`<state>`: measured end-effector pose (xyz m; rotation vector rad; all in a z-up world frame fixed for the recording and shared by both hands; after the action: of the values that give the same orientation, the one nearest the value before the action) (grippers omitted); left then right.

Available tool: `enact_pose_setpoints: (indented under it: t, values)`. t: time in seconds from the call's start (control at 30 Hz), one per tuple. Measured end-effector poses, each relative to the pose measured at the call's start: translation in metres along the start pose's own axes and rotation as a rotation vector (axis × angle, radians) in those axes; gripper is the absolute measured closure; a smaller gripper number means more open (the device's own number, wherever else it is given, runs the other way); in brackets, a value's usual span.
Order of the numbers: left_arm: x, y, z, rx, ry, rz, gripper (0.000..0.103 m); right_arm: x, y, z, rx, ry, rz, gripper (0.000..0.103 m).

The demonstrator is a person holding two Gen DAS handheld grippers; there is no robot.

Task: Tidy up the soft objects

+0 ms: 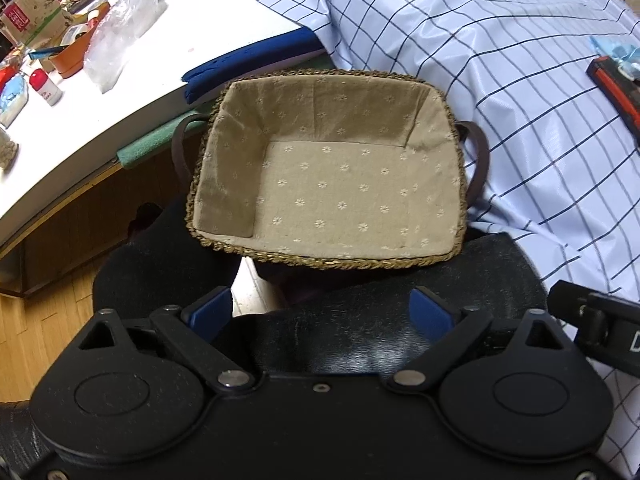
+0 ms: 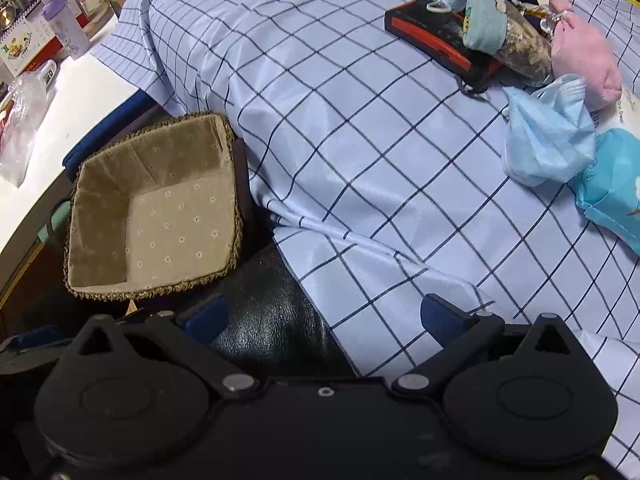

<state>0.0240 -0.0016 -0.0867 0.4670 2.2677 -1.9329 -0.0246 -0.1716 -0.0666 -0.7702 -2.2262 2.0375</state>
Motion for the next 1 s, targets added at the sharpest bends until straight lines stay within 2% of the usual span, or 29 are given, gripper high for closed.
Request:
enact_pose_setpoints:
  t: [0.23, 0.4, 0.63, 0.73, 0.87, 1.0]
  values:
    - [-0.006, -0.011, 0.012, 0.038, 0.030, 0.027, 0.012, -0.015, -0.026, 0.019, 0.003, 0.018, 0.096, 0.001]
    - [-0.011, -0.021, 0.036, 0.110, 0.089, 0.036, 0.012, -0.027, -0.054, 0.049, 0.042, 0.048, 0.203, 0.002]
    - [-0.021, -0.050, 0.088, 0.141, 0.238, 0.112, 0.011, -0.041, -0.092, 0.112, 0.031, 0.146, 0.311, 0.004]
    - [-0.025, -0.065, 0.115, 0.177, 0.300, 0.141, 0.011, -0.052, -0.110, 0.141, 0.050, 0.177, 0.377, 0.004]
    - [-0.026, -0.081, 0.151, 0.220, 0.379, 0.172, 0.011, -0.077, -0.126, 0.172, 0.068, 0.170, 0.449, 0.004]
    - [-0.024, -0.087, 0.184, 0.250, 0.438, 0.173, 0.011, -0.111, -0.129, 0.192, 0.070, 0.111, 0.488, 0.004]
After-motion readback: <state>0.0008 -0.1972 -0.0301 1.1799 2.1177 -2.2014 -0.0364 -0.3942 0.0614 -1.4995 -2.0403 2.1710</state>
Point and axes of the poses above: each gripper's, at about its wrist camera, not at the fingertips, and y roughly the way its jaws point, z to its right, x to its underside, the point moved 8 cm from there along y, roughly the way its jaws point, and after that the axes turned 9 degrees about -x, right-handed, at the moved point
